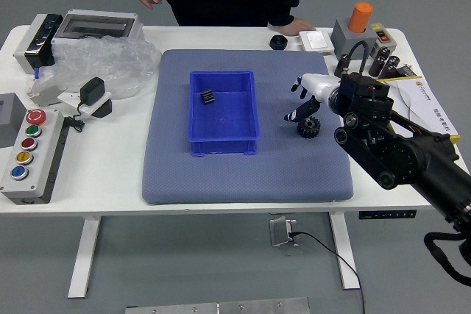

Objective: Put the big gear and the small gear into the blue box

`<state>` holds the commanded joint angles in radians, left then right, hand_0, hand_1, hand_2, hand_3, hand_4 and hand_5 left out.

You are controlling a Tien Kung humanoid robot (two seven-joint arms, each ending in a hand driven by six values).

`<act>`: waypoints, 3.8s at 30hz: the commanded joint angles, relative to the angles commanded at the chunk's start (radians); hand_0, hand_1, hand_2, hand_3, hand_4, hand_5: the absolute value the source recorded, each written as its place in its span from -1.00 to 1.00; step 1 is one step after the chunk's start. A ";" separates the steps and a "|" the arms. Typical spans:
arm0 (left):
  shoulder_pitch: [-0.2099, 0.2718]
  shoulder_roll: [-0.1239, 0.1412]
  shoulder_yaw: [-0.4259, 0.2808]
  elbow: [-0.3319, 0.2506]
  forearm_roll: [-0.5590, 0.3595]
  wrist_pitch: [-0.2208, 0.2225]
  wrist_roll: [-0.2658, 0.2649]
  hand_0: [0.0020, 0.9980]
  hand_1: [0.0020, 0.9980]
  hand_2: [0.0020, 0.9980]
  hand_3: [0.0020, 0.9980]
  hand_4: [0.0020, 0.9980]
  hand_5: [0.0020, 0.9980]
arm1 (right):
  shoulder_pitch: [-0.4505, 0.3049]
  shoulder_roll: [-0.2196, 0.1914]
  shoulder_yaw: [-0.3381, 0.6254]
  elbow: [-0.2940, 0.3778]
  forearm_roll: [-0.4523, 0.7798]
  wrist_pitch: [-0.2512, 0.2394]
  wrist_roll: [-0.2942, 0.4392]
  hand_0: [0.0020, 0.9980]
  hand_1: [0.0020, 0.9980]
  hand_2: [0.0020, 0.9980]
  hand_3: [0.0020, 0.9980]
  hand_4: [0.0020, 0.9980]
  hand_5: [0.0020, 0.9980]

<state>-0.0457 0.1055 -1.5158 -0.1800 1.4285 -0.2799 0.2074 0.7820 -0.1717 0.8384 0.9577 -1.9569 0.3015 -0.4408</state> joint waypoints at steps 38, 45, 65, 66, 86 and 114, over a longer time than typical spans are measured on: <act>-0.001 -0.011 0.015 0.000 -0.025 0.002 -0.002 0.71 0.65 0.66 0.74 0.55 -0.39 | -0.048 -0.052 -0.064 -0.004 0.008 -0.014 0.011 0.19 0.10 0.25 0.32 0.75 -0.26; -0.002 -0.012 0.015 0.000 -0.026 0.002 -0.002 0.71 0.65 0.66 0.74 0.55 -0.39 | -0.054 -0.047 -0.072 -0.009 0.002 -0.032 0.017 0.18 0.04 0.14 0.29 0.67 -0.30; 0.000 -0.012 0.017 0.000 -0.024 0.001 -0.002 0.71 0.65 0.66 0.74 0.55 -0.39 | -0.067 -0.044 -0.068 -0.009 -0.020 -0.132 0.043 0.21 -0.05 -0.02 0.19 0.72 -0.82; 0.000 -0.012 0.017 0.000 -0.024 0.001 -0.002 0.71 0.65 0.66 0.74 0.55 -0.39 | -0.067 -0.044 -0.067 -0.009 -0.019 -0.134 0.043 0.21 -0.05 -0.02 0.19 0.72 -0.82; 0.001 -0.010 0.016 0.000 -0.020 0.000 -0.003 0.71 0.65 0.66 0.74 0.55 -0.39 | -0.060 -0.054 -0.062 0.009 0.007 -0.132 0.034 0.18 -0.08 -0.05 0.16 0.70 -0.83; -0.001 0.000 0.006 0.000 -0.013 0.002 -0.004 0.71 0.65 0.66 0.74 0.55 -0.39 | 0.051 -0.032 -0.038 0.215 0.002 -0.083 -0.005 0.17 -0.07 -0.05 0.18 0.69 -0.84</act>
<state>-0.0467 0.1054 -1.5096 -0.1800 1.4157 -0.2782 0.2032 0.8328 -0.2040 0.8006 1.1727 -1.9554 0.2185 -0.4459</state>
